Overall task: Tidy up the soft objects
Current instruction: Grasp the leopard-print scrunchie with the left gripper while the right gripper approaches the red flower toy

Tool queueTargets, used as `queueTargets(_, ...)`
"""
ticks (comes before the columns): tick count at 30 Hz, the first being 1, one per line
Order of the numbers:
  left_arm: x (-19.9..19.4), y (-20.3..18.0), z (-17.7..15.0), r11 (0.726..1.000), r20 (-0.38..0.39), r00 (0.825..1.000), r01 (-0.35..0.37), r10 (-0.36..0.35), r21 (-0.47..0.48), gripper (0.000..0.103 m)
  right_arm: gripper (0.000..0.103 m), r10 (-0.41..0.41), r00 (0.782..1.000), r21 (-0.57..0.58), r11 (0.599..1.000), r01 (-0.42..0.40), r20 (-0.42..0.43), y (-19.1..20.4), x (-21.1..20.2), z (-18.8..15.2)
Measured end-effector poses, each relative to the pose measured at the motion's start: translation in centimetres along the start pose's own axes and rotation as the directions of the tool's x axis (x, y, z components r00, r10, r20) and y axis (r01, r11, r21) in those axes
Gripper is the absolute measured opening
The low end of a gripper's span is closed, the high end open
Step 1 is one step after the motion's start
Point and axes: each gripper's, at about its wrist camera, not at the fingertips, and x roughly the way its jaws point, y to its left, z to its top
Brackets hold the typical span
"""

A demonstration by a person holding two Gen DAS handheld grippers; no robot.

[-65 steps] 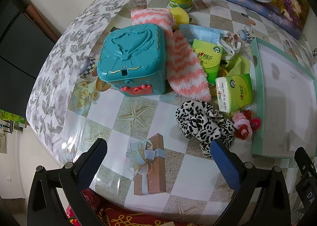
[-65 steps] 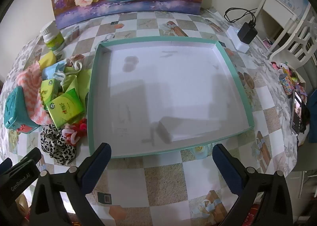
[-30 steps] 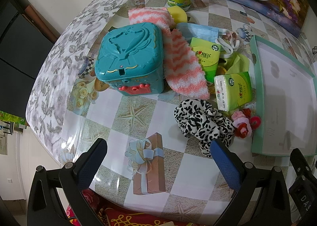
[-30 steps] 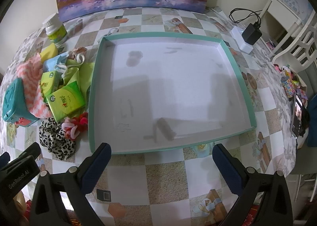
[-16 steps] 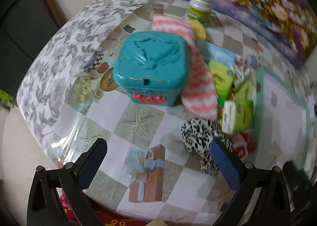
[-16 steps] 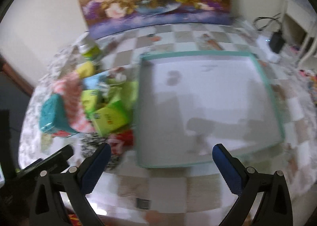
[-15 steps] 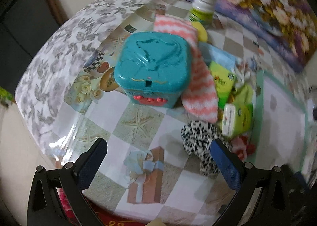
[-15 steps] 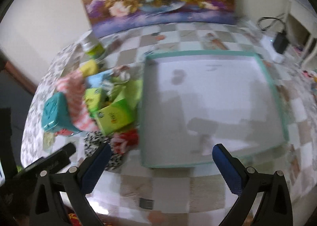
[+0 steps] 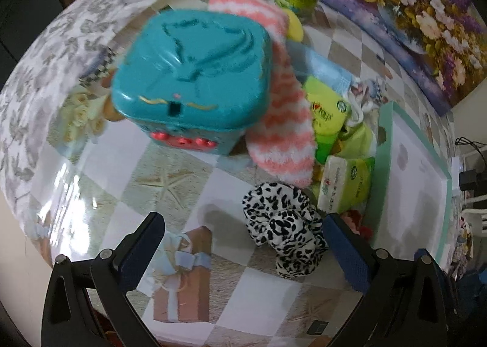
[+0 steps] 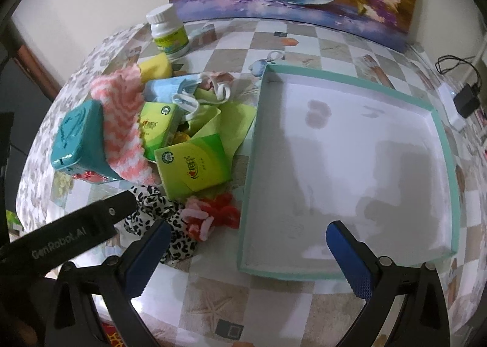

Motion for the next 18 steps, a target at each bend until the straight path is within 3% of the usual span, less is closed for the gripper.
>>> queueTargets(3, 1.0, -0.1, 0.3, 0.999, -0.023, 1.000, -0.020, 0.020, -0.025, 0.103, 0.103, -0.005, 1.000, -0.009, 1.000, 0.005, -0.018, 0.1, 0.8, 0.3)
queueTargets(8, 2.2, -0.5, 0.8, 0.999, -0.059, 0.998, 0.010, -0.012, -0.034, 0.101, 0.103, -0.009, 0.999, 0.002, 1.000, 0.009, -0.038, -0.4, 1.7, 0.4)
queueTargets(12, 3.5, -0.7, 0.6, 0.998, -0.094, 0.995, 0.034, -0.038, -0.047, 0.088, 0.103, -0.020, 0.999, 0.008, 1.000, 0.021, -0.048, -0.7, 2.0, 0.4)
queueTargets(18, 3.8, -0.9, 0.8, 0.999, -0.077, 0.997, 0.022, -0.024, -0.028, 0.075, 0.103, -0.027, 0.998, 0.044, 0.999, 0.030, -0.055, -1.5, 2.0, 0.3)
